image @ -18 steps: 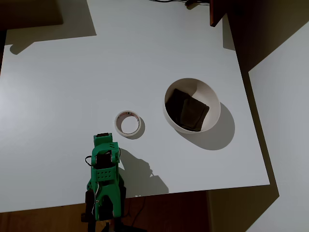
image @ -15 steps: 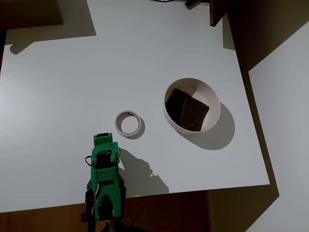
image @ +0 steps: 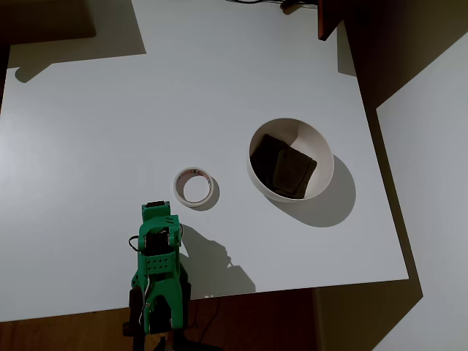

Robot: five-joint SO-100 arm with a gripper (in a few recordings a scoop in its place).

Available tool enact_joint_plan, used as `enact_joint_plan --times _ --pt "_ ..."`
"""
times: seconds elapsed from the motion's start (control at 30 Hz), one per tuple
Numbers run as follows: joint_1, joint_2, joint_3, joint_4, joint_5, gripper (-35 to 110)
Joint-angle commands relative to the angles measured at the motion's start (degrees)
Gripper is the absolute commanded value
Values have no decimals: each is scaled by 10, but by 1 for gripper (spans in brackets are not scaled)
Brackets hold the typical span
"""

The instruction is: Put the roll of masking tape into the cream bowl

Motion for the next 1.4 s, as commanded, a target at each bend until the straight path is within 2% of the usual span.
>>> enact_joint_plan --times 0.0,0.33,0.53,1.0,1.23,1.37 --pt "-10 3 2 5 -4 -8" --pt "-10 3 2 5 -6 -8" --pt "-55 3 3 4 -33 -8" --pt "-48 3 3 3 -7 -8" --pt "16 -6 -20 -41 8 -8" --pt "47 -101 -70 -70 15 -8"
